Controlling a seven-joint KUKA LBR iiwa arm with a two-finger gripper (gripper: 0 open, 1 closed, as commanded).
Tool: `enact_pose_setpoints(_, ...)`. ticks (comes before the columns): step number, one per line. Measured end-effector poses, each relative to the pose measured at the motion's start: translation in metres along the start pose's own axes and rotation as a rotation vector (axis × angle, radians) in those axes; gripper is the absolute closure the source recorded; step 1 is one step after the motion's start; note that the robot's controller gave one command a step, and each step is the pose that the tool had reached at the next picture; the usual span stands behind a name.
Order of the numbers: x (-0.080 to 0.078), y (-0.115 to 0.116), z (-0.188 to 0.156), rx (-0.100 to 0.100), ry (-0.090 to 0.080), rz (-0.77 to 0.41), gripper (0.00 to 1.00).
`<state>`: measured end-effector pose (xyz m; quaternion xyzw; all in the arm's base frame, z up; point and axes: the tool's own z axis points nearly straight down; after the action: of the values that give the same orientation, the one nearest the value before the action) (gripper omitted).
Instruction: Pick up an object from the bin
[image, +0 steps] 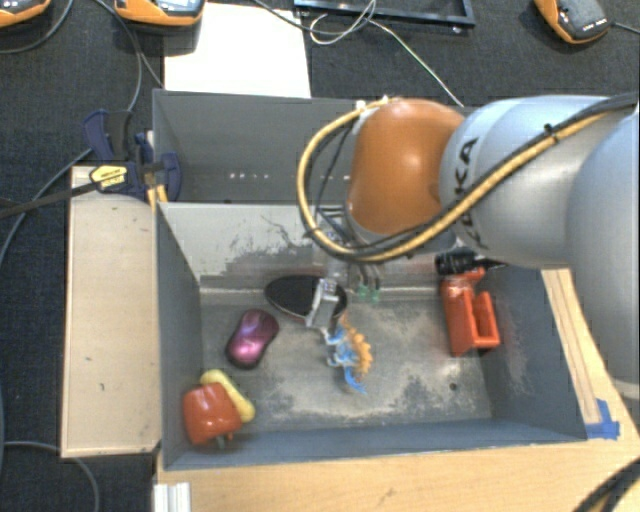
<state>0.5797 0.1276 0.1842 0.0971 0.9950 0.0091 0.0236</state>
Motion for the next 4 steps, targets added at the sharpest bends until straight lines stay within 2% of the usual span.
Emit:
enact_pose_setpoints(1,-0.004,0.009,0.068,-0.008,-0.014,-0.068,0.00)
enact_pose_setpoints(2,0.000,-0.014,0.101,-0.004,-0.006,0.184,1.00)
enact_pose_setpoints(3,0.000,-0.014,0.101,-0.004,-0.006,0.184,1.00)
enact_pose_setpoints(4,-0.006,-0.020,-0.002,-0.004,-0.006,0.173,1.00)
